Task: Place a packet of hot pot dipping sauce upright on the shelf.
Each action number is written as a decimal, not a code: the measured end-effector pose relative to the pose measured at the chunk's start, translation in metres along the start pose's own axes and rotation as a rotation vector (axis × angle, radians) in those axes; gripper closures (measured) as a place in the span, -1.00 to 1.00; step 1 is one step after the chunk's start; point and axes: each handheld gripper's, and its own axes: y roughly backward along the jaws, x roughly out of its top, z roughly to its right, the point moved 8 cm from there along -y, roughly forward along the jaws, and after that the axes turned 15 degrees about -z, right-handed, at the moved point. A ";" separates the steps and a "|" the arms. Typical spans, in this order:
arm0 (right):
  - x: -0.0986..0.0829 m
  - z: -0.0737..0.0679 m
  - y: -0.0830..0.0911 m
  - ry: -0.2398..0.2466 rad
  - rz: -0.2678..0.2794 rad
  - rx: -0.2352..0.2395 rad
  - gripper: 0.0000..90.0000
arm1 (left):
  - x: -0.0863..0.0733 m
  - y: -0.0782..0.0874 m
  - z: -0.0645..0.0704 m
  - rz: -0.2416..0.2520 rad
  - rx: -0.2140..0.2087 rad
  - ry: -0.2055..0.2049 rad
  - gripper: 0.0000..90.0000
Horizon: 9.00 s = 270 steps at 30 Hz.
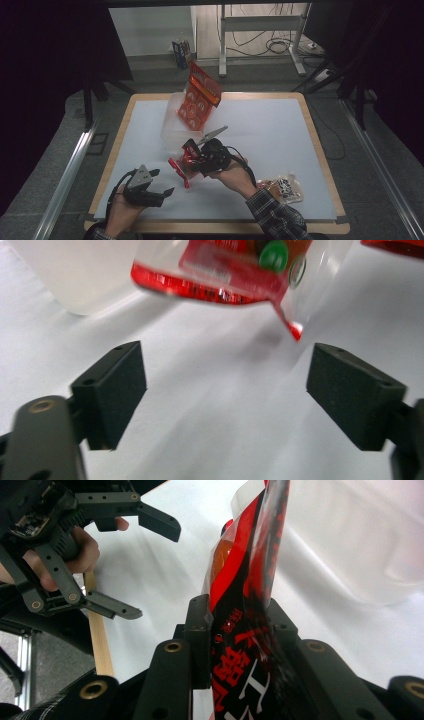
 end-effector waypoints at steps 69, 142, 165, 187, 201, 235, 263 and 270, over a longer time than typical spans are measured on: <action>0.033 0.098 0.073 -0.047 0.146 -0.224 0.56 | -0.005 -0.013 0.000 -0.065 0.000 -0.003 -0.96; 0.074 0.097 0.017 0.065 0.107 -0.231 -0.18 | -0.009 -0.018 0.004 -0.113 -0.003 -0.038 -0.96; 0.046 0.077 0.027 0.057 0.126 -0.173 -0.86 | -0.009 -0.018 0.004 -0.113 -0.003 -0.038 -0.96; -0.009 0.050 0.030 0.077 0.164 -0.150 -1.00 | -0.008 -0.018 0.006 -0.110 -0.001 -0.043 -0.96; -0.029 0.038 0.032 0.093 0.160 -0.166 -1.00 | -0.008 -0.018 0.006 -0.106 0.000 -0.054 -0.96; -0.110 0.046 0.052 -0.075 0.117 -0.241 -0.98 | -0.009 -0.021 0.009 -0.120 0.003 -0.071 -0.97; -0.232 0.056 0.096 -0.237 -0.031 -0.361 0.97 | -0.009 -0.022 0.010 -0.132 0.009 -0.084 -0.97; -0.259 0.056 0.089 -0.273 -0.095 -0.378 0.97 | -0.009 -0.023 0.010 -0.136 0.013 -0.085 -0.97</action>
